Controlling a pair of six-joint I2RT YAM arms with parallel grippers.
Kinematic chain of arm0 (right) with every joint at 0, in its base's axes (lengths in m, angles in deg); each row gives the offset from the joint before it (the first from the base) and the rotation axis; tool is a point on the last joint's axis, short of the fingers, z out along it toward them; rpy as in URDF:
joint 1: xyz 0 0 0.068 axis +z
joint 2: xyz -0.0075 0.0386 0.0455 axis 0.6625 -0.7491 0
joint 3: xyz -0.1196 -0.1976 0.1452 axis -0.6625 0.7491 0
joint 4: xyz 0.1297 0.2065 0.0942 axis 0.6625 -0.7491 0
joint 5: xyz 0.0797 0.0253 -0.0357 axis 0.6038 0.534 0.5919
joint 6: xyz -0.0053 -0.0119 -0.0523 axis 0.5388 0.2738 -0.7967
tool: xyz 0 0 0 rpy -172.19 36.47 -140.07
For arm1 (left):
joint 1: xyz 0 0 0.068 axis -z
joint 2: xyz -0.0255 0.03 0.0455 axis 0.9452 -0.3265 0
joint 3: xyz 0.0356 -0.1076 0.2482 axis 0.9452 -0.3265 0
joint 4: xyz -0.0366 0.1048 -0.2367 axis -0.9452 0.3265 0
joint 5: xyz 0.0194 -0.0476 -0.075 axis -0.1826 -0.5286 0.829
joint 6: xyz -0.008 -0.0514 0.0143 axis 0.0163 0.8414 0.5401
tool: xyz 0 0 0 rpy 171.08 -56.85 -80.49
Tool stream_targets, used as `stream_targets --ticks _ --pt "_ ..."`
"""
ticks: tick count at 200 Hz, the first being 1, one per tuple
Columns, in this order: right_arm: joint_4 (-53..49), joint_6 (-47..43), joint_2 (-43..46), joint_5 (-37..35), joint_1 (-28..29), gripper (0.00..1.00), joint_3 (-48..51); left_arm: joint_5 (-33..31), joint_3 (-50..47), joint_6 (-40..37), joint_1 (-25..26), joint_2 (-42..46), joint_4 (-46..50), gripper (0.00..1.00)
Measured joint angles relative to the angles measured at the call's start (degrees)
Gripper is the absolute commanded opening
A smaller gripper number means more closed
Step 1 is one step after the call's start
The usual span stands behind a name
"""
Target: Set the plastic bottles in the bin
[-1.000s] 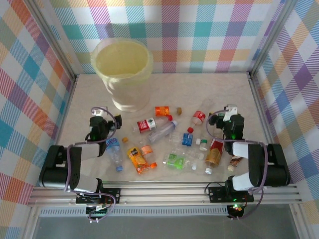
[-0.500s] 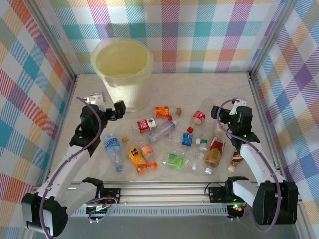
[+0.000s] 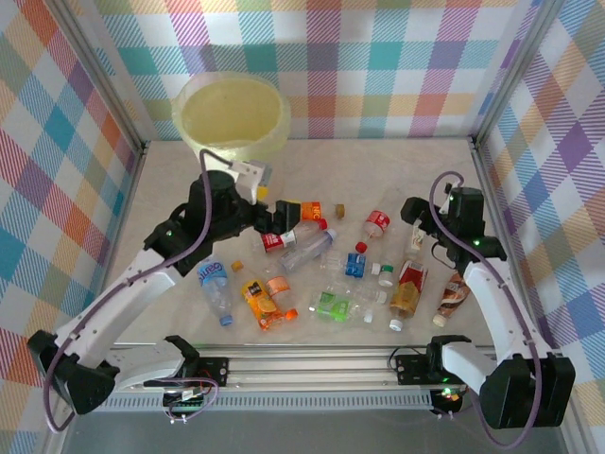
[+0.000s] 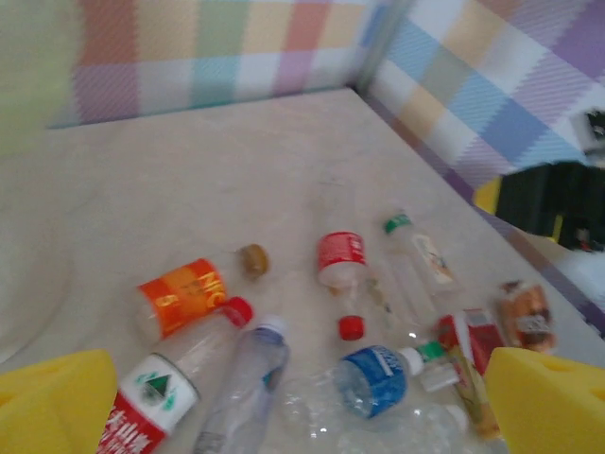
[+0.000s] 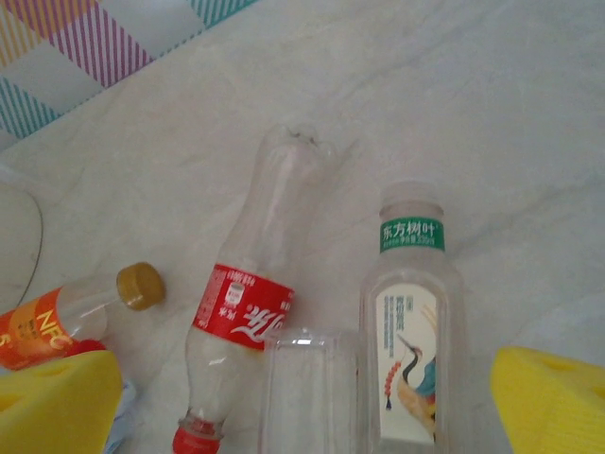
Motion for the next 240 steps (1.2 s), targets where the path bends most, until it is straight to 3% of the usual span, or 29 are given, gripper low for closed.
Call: stream_targets --ticks 67,123,172,240 --pt "-9.94 3.5 -9.73 3.28 0.0 0.91 -10.75 5.95 11.65 -3.78 1.77 -10.19 4.24 1.0" --pt "-12.81 6.69 -20.72 4.83 1.31 0.86 -17.29 8.76 10.67 -6.84 3.8 -11.02 3.61 1.0" --pt "-13.2 9.07 -29.88 4.72 5.05 0.82 -22.71 4.9 -0.9 -6.84 6.03 -5.51 -0.96 1.0" --pt "-13.6 10.47 -38.66 2.51 6.82 0.77 -28.48 0.63 -1.16 -8.33 7.89 -4.74 -2.05 1.0"
